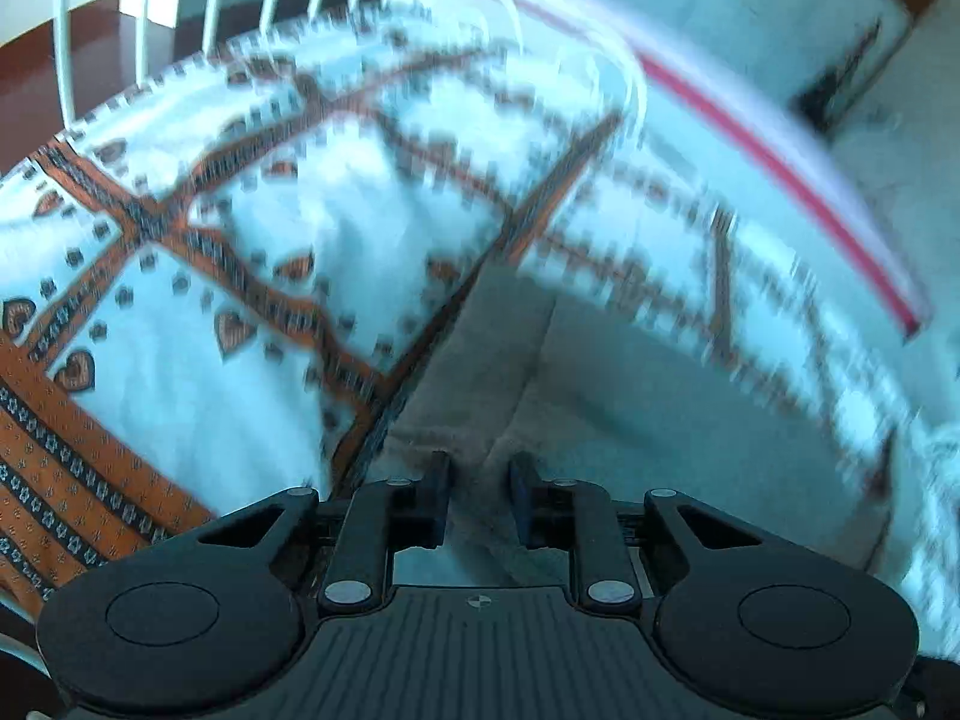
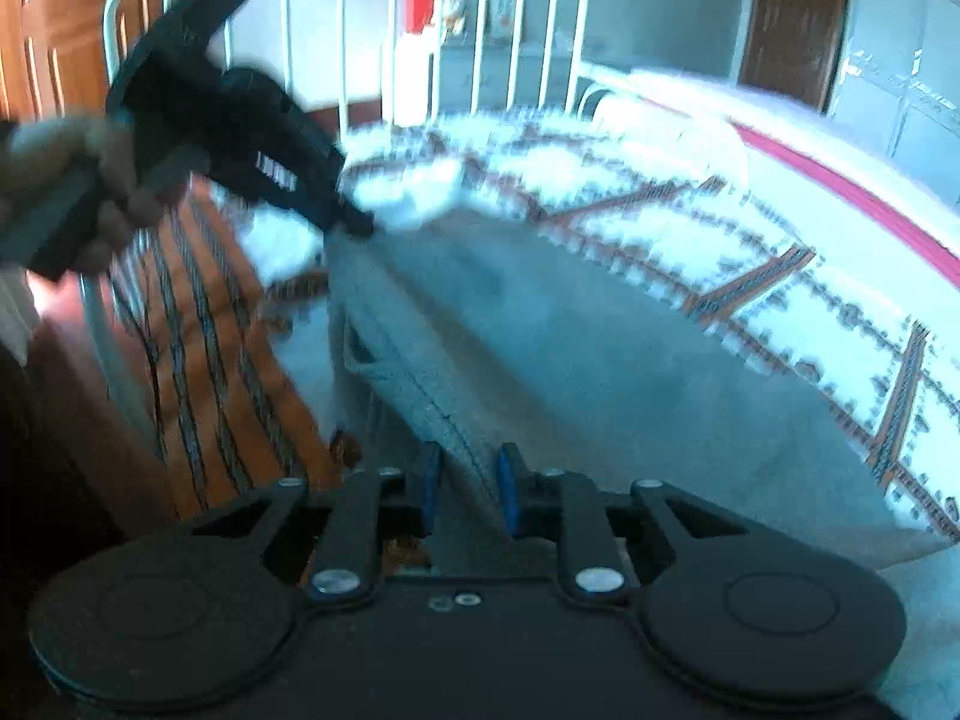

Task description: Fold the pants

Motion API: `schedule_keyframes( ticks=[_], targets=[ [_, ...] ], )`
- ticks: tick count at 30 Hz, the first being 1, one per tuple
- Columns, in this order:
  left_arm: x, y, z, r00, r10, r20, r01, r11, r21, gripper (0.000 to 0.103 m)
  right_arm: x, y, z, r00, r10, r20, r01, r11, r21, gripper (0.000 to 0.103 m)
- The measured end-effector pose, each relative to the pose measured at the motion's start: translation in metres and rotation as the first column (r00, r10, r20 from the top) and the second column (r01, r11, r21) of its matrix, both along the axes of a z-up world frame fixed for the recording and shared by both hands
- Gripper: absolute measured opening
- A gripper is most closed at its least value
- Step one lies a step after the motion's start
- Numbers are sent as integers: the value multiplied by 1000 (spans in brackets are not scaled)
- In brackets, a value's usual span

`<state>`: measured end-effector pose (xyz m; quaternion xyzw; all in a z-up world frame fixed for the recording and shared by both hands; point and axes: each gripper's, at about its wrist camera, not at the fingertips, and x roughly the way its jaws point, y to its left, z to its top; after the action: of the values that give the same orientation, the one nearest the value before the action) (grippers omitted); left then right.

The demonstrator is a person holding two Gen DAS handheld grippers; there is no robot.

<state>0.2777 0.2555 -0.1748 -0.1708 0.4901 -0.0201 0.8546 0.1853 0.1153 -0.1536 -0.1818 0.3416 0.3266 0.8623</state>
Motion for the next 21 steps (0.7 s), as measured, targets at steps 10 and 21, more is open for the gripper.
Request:
schedule_keyframes(
  ticks=[10,21],
  targets=[
    [-28,-37,41,993,-101,65,94,990,101,65,-2,-40,2,994,-94,-52,97,993,68,45],
    [-33,-195,26,924,-382,8,379,918,118,77,10,-163,-1,846,-465,-261,517,836,185,50]
  ],
)
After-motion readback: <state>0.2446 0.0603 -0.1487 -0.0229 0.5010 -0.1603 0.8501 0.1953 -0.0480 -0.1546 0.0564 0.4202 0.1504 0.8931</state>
